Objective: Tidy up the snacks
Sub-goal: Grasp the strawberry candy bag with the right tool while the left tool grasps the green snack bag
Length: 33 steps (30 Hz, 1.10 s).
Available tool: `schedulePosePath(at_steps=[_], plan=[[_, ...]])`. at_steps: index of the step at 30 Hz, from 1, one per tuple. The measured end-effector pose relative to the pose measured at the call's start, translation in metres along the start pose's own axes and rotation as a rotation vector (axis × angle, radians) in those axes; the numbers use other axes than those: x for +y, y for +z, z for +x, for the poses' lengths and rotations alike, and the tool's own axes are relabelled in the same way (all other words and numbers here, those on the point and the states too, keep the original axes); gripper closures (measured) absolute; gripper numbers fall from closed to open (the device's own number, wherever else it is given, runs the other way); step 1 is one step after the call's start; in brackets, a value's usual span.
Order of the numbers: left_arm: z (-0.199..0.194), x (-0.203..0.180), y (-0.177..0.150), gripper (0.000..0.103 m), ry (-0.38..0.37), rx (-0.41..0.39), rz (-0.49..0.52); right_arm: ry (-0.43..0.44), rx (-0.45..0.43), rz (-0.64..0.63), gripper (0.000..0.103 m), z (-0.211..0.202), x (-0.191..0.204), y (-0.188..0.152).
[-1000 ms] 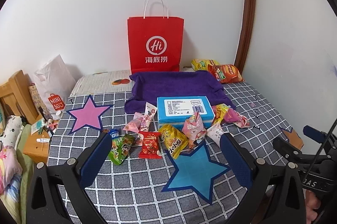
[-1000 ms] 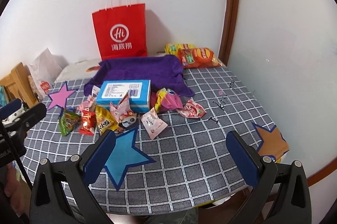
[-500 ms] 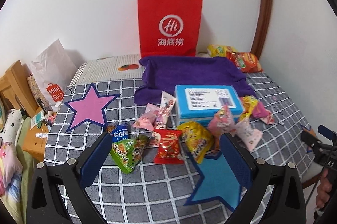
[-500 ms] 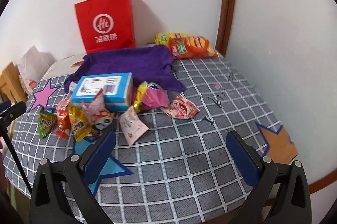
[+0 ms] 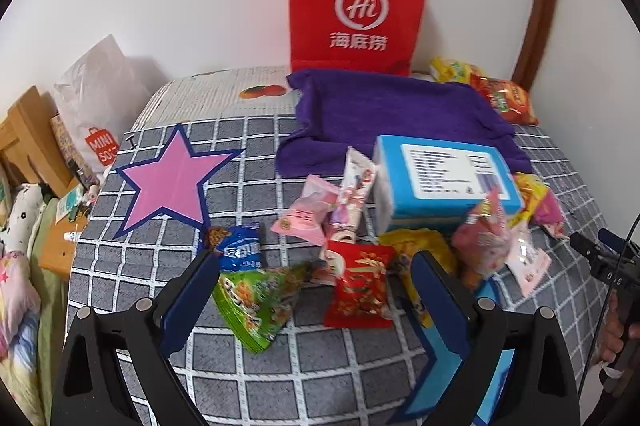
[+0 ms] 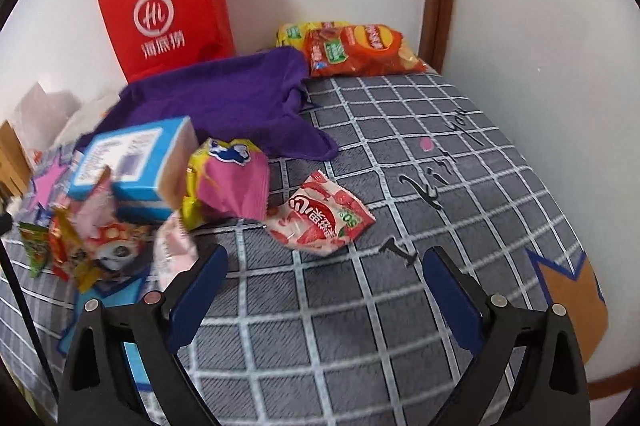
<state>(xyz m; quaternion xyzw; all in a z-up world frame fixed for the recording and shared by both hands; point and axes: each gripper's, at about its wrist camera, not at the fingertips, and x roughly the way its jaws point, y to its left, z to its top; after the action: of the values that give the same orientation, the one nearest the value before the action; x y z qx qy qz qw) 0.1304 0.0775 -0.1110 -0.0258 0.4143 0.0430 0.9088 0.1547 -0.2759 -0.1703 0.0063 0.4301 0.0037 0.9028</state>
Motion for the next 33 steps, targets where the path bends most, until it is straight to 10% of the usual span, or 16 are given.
schedulePosePath(at_steps=[9,23,33], plan=[[0.014,0.018,0.009,0.007,-0.043,-0.003,-0.085,-0.08,0.046,-0.167,0.005,0.059,0.015,-0.002],[0.033,0.057,-0.012,0.007,-0.038,0.068,-0.084,0.038,0.049,-0.097,0.006,0.089,-0.001,0.016],[0.045,0.064,-0.02,0.007,-0.072,0.12,-0.078,0.052,0.028,-0.13,0.033,0.078,0.011,0.008]])
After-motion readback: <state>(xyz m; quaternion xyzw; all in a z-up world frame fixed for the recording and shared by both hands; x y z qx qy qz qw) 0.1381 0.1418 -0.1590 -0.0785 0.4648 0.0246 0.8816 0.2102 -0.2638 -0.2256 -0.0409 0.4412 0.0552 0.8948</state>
